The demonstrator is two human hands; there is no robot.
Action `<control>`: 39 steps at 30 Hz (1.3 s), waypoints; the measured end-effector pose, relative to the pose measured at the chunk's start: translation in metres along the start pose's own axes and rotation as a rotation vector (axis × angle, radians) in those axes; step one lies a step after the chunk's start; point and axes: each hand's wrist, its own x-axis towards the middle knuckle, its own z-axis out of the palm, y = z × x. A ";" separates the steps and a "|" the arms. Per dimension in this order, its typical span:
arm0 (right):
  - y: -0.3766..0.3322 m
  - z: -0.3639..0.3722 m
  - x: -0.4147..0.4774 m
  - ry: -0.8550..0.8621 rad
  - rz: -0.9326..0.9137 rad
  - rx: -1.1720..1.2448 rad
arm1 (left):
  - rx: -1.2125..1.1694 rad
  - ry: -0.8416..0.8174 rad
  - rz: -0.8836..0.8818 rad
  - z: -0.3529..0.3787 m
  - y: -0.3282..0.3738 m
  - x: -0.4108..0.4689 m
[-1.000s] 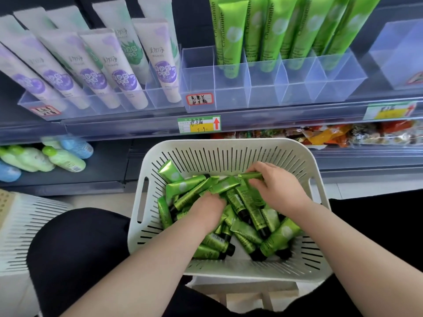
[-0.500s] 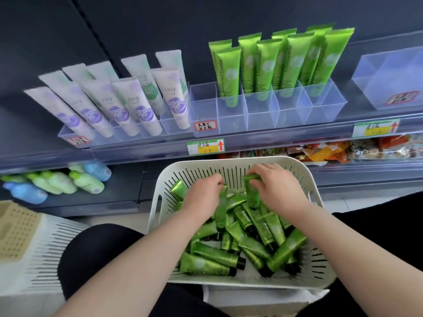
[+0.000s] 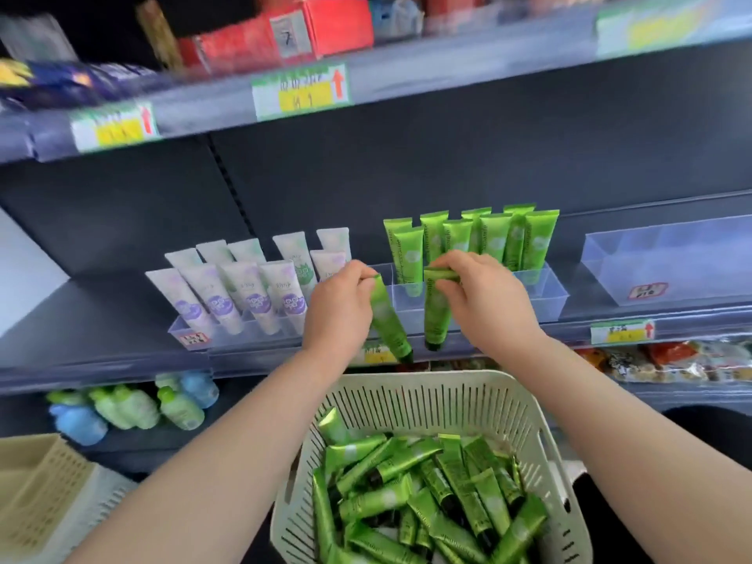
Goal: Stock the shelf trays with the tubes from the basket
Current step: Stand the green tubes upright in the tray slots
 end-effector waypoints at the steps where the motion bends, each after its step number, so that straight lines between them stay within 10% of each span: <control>1: -0.003 -0.004 0.009 0.034 -0.012 0.006 | -0.013 0.037 -0.002 -0.007 0.005 0.008; 10: -0.005 -0.005 0.061 0.096 -0.064 -0.017 | 0.125 0.138 0.120 -0.029 0.030 0.083; 22: 0.011 0.015 0.070 0.008 -0.093 -0.043 | 0.558 -0.179 0.207 0.008 0.007 0.146; 39: -0.008 0.015 0.087 0.046 -0.092 -0.053 | 0.515 -0.148 0.276 -0.001 -0.001 0.134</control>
